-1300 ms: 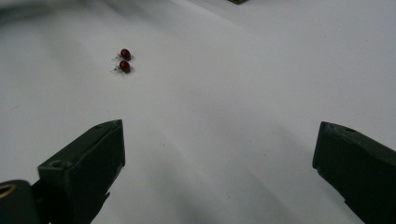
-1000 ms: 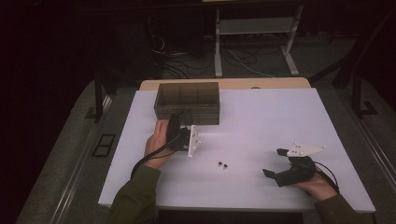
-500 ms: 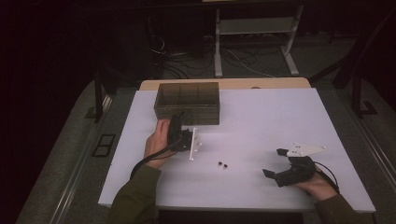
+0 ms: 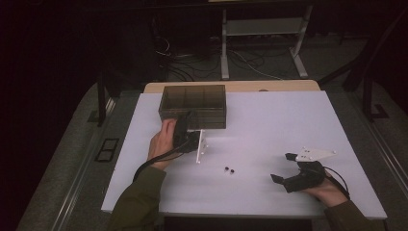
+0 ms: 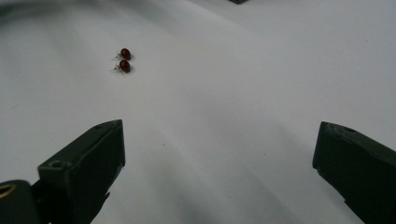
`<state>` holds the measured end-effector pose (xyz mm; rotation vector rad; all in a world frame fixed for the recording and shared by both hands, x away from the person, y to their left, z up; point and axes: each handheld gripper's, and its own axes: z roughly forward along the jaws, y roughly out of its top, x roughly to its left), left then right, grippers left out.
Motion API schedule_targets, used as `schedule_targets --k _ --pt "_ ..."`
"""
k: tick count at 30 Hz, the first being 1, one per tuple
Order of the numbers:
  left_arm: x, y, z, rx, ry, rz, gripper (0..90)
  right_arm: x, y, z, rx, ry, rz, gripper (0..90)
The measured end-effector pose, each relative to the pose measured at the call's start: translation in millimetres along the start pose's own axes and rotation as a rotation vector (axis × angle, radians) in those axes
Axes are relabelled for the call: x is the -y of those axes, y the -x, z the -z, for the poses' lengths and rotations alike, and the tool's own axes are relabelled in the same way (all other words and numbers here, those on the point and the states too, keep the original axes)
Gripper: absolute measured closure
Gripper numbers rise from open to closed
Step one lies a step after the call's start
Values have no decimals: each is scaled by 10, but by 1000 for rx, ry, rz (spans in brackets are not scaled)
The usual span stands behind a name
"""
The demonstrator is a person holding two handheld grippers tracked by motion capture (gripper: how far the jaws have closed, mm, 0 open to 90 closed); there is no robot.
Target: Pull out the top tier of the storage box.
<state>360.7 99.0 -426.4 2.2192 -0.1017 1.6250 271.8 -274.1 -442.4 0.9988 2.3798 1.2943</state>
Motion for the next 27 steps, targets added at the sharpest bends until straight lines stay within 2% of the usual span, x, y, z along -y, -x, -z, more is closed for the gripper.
schedule_targets --k 7,17,23,27 --pt "2 -3 -40 -10 7 -5 135 0 -2 -1 -1 -1 -2 19" --pt "76 30 -89 -20 -28 -19 145 1 -2 -8 0 -4 1 19" --pt "90 44 -100 -32 -44 -25 195 1 -4 -9 0 -5 2 19" --pt "100 52 -105 -51 -52 -22 258 2 -1 -8 0 -4 -1 19"
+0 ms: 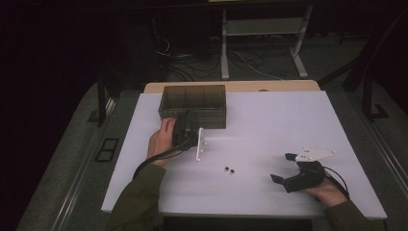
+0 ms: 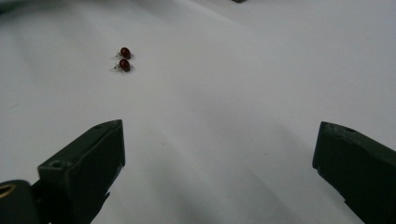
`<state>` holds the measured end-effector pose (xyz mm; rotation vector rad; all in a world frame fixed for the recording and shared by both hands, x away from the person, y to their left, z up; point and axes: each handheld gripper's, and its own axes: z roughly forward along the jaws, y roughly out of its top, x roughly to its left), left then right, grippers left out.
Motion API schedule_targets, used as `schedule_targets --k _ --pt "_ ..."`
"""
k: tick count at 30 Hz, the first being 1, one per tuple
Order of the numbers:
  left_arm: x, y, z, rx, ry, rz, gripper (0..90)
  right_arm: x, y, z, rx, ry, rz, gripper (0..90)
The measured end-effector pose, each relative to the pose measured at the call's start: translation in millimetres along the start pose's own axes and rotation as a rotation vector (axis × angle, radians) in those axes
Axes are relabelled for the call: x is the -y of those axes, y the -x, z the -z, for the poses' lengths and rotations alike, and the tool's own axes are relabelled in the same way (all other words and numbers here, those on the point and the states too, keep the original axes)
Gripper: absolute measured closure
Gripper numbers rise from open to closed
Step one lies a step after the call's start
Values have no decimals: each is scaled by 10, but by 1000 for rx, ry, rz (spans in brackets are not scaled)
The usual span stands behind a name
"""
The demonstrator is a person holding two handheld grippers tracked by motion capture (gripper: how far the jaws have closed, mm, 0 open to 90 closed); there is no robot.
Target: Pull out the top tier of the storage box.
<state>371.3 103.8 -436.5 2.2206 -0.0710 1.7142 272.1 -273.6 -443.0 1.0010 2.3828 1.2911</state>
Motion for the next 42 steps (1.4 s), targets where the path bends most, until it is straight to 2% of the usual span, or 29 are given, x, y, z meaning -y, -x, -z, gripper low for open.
schedule_targets --k 10,18,24,42 --pt "24 0 -15 -2 -20 -14 381 1 3 -2 0 0 0 19" --pt "37 20 -38 -10 -30 -27 402 3 12 -3 -1 2 -1 19" --pt "52 34 -52 -17 -51 -38 456 5 13 -6 -1 -2 -4 19" --pt "68 51 -81 -48 -70 -72 607 5 18 -8 0 -2 -10 19"
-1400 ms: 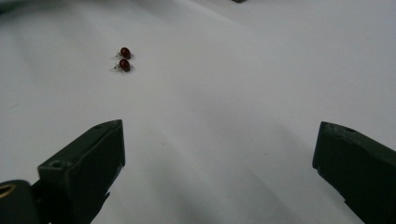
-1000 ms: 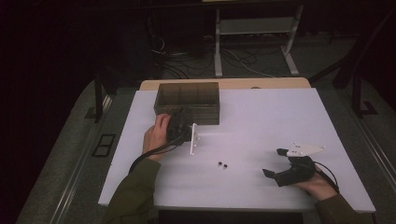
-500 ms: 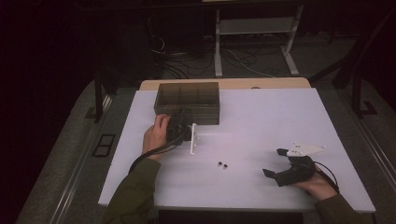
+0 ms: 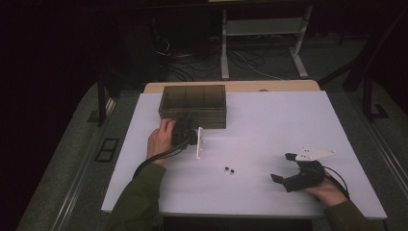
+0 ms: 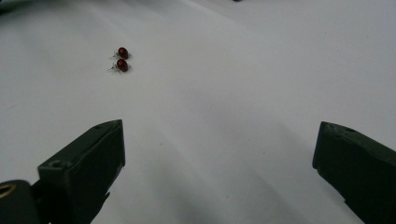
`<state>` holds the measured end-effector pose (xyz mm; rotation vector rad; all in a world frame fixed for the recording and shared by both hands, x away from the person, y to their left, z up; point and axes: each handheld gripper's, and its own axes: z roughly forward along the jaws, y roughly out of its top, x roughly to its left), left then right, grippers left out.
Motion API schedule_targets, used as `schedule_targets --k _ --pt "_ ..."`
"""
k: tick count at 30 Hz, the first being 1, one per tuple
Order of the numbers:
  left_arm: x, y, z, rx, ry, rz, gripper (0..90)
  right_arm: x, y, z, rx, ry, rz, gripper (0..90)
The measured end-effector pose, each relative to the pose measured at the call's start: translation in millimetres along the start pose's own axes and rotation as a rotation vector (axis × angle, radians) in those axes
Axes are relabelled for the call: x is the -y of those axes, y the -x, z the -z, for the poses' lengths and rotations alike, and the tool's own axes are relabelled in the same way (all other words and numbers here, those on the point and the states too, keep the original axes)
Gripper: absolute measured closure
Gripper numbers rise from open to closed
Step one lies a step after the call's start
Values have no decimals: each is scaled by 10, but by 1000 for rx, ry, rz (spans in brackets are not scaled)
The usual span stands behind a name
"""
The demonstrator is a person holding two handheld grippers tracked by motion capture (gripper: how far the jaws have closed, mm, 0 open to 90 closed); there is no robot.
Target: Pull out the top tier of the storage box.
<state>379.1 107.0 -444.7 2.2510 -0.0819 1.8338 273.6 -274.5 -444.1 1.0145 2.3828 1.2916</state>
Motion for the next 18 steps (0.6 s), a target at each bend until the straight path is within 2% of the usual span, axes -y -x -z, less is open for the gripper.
schedule_targets --k 6,18 --pt "-3 12 -16 -8 -7 -11 664 0 2 0 1 0 -2 19" --pt "8 25 -36 -7 -22 -22 716 0 0 4 3 1 -2 19"
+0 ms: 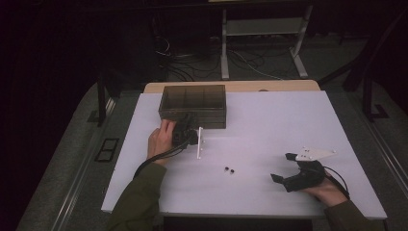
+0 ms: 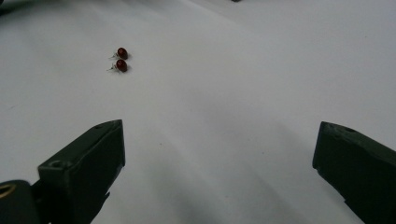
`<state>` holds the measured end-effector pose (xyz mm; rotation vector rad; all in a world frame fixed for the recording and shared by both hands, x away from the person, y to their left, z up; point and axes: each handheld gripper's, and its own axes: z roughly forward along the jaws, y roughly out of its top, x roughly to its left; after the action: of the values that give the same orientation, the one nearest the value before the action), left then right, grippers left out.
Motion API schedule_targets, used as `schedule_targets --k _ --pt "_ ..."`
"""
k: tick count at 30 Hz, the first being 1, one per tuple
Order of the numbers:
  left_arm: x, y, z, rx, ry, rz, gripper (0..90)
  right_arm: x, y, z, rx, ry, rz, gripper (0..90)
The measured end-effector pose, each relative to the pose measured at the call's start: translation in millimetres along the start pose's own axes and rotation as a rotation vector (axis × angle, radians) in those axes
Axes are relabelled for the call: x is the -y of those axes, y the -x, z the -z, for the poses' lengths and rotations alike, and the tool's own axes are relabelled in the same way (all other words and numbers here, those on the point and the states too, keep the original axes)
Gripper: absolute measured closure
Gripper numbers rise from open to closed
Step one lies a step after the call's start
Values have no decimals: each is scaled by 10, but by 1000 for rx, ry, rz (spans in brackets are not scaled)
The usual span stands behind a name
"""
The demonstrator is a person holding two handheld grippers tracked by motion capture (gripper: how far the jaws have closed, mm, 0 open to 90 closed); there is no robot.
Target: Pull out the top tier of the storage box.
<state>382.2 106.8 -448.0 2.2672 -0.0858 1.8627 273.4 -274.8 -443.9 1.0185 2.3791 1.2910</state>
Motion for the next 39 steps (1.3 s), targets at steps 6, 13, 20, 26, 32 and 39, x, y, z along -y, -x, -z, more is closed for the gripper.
schedule_targets --k 6,13,20,26,32,39 --pt "11 -4 -13 -2 -3 -3 750 1 3 0 1 0 0 19" --pt "11 -5 -13 -4 -3 1 789 2 0 -1 1 0 3 19" --pt "11 -3 0 -5 -2 -7 795 3 -4 3 3 -1 4 19" --pt "4 4 27 -5 -3 -15 795 5 -13 8 2 -2 7 19" --pt "-2 9 59 -7 -7 -26 795 6 -14 9 3 -1 9 19" --pt "-7 18 95 -8 -6 -28 795 7 -16 9 4 -2 11 19"
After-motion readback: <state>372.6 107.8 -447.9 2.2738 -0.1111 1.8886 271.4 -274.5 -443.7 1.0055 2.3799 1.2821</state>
